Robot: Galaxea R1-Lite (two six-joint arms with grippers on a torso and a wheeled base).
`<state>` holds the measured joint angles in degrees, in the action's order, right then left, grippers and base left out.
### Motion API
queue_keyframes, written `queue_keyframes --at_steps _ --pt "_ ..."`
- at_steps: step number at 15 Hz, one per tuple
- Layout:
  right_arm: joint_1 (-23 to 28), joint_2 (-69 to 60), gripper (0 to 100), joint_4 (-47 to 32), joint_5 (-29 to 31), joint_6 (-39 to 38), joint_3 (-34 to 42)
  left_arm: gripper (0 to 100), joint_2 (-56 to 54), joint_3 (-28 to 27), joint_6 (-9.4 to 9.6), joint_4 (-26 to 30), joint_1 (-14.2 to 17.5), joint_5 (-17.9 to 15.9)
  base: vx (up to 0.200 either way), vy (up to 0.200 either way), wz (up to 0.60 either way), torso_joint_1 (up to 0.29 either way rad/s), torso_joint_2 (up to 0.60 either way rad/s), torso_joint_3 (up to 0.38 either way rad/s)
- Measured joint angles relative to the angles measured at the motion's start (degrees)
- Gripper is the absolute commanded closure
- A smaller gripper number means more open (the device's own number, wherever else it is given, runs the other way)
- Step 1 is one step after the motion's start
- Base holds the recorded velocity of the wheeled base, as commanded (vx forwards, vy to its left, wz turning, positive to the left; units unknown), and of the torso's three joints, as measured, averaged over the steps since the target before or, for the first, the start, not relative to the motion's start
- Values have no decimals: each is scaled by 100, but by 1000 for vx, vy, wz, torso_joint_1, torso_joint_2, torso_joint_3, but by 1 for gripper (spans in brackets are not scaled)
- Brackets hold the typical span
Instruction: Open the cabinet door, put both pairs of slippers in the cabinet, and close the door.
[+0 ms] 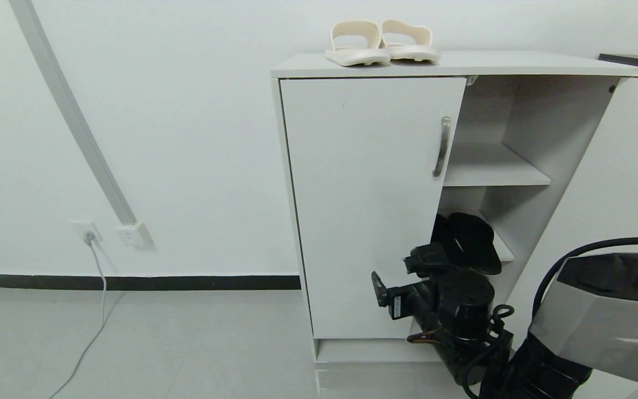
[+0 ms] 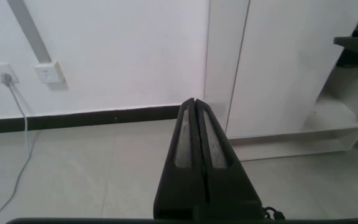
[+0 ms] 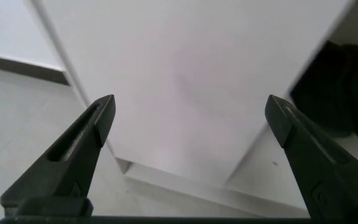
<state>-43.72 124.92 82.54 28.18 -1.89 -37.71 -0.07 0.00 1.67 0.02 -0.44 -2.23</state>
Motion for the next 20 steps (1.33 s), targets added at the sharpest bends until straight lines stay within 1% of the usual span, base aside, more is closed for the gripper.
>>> queue_keyframes --at_steps 13,17,20 --pt "-2 91 0 190 -121 99 63 100 0 0 -11 -2 0 2 0 0 0 0 0 0" --pt "-24 91 0 195 -121 111 61 100 0 0 -11 9 0 2 0 0 0 7 -182 -275" --pt "-46 105 0 193 -121 111 69 100 0 -2 -9 -7 0 0 0 0 0 45 -528 -369"
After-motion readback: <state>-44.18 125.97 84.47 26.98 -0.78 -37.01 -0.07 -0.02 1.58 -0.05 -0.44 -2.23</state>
